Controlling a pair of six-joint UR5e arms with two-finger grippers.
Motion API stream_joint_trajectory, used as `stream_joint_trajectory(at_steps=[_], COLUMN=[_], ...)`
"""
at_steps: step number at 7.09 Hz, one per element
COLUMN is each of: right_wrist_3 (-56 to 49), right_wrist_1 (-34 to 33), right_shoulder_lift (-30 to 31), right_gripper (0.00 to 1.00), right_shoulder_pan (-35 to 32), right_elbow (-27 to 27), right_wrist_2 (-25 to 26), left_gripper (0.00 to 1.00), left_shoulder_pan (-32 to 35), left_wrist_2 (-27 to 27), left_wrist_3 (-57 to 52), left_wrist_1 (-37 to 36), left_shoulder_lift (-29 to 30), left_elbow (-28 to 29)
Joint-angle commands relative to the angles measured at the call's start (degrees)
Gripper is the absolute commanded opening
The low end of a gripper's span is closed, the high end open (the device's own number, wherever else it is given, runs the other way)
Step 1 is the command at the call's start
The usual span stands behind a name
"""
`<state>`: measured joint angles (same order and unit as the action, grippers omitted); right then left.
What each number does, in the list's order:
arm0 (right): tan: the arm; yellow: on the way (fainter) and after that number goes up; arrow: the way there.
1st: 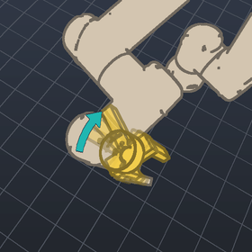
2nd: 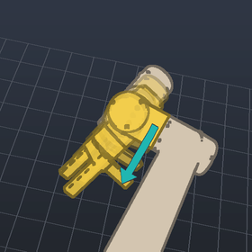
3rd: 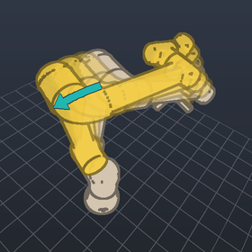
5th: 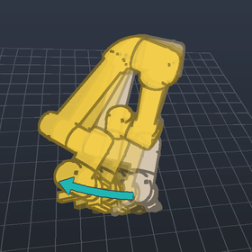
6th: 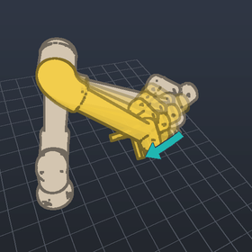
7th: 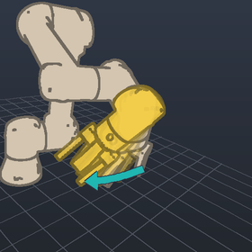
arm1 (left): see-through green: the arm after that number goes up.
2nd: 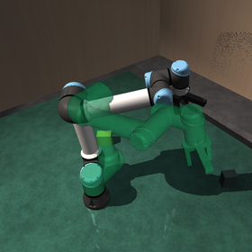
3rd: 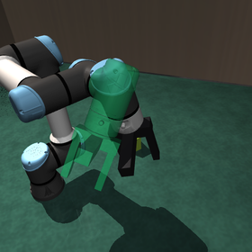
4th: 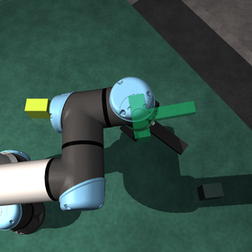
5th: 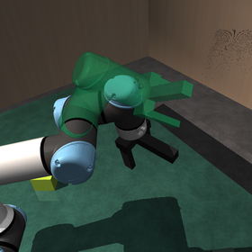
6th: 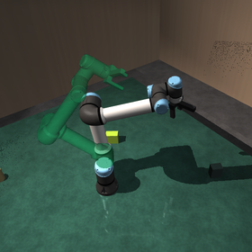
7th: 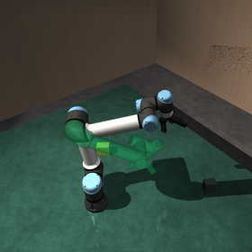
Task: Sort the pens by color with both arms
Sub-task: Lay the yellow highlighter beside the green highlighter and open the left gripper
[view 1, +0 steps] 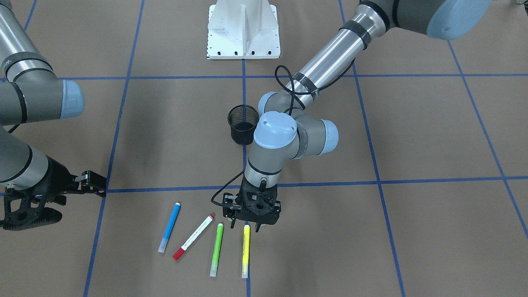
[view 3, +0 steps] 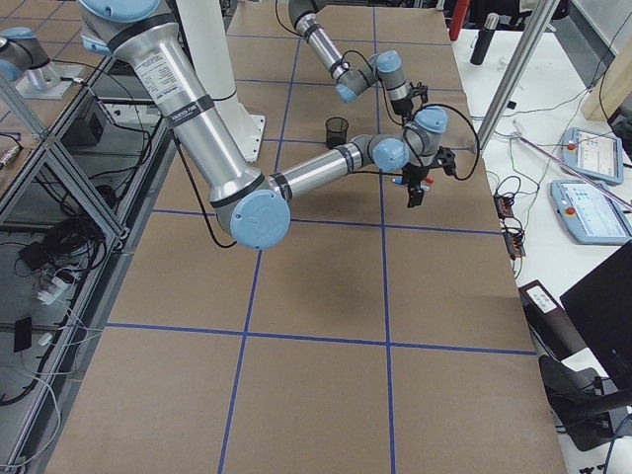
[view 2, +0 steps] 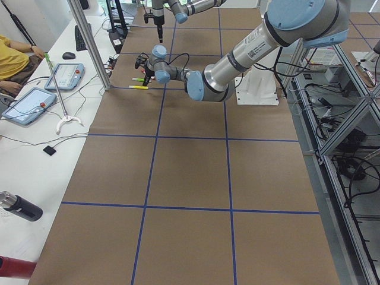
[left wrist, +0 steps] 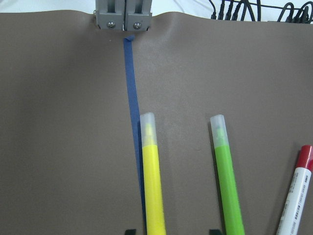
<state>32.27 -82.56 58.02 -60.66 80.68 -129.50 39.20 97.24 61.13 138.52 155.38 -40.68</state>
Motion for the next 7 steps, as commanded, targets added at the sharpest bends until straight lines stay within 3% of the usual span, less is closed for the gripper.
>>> stream_joint_trajectory(at_steps=[1,3,4,7], right_wrist_3=[-0.28,-2.54,-5.87,-19.48], right_wrist_1=[0.03,0.12,0.12,-0.06], right_shoulder_lift=[0.25,1.65,3.57,12.87], right_gripper=[0.99,0.99,0.99,0.99], right_shoulder_pan=[-0.07,-1.21,-2.52,-10.94], right_elbow=[0.18,0.35,1.22,3.87], right_wrist_2=[-0.05,-0.14,-0.22,-1.27], left_gripper=[1.0,1.0,1.0,1.0], left_shoulder_pan=[0.35,1.66,3.32,11.91], left_wrist_2=[0.41,5.55,9.33,19.18], left_wrist_3=[-0.05,-0.75,-2.05,-20.63], left_wrist_1=[-3.92,-22.67,-26.25,-44.84], left_shoulder_lift=[-2.6,-8.49,-12.95,-29.65], left_elbow=[-7.86,-25.33,-32.63,-55.84])
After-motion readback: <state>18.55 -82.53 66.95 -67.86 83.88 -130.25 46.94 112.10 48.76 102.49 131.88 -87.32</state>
